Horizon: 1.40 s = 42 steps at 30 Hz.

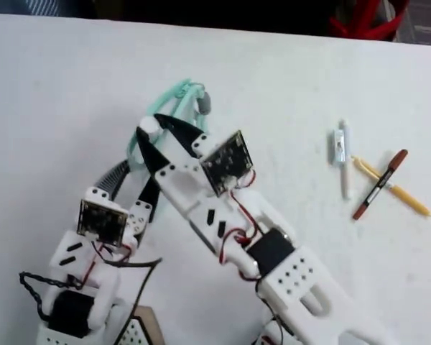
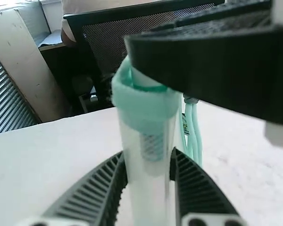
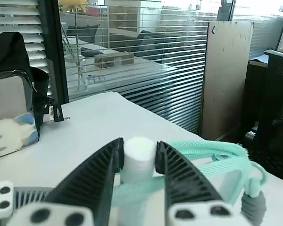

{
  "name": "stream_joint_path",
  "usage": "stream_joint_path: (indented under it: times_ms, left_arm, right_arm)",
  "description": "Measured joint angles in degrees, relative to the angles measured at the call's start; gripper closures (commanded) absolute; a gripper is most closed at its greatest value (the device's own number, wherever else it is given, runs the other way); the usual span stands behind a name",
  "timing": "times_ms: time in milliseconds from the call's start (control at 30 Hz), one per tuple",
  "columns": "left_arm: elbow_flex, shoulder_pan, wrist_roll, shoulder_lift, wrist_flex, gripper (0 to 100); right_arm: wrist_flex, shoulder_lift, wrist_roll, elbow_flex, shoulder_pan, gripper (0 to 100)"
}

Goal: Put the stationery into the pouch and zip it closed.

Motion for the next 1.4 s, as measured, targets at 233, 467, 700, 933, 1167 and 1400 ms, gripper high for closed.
stream_joint_path:
  times_ms: [233, 467, 700, 933, 1167, 1400]
  left_arm:
    - [0.09, -0.26, 0.00, 0.00, 0.00, 86]
    - [0.09, -0.35, 0.00, 0.00, -0.09, 86]
    - [0.53, -0.35, 0.00, 0.00, -0.09, 86]
    - [0.53, -0.35, 0.00, 0.00, -0.09, 86]
    - [0.53, -0.35, 1.05, 0.00, -1.49, 86]
    - [0.53, -0.35, 2.64, 0.00, -1.58, 86]
  right_arm:
    - [13.71, -2.20, 0.00, -5.98, 0.00, 74.6]
    - [24.00, -2.20, 0.00, -16.53, 2.02, 76.5]
    - [37.45, -4.31, 0.00, -23.12, 12.22, 76.5]
    - [48.18, -4.31, -4.04, -19.34, 26.29, 76.5]
    - [42.29, -4.31, -5.80, -1.58, 37.80, 76.5]
    - [18.73, -4.22, -4.92, 18.55, 39.47, 76.5]
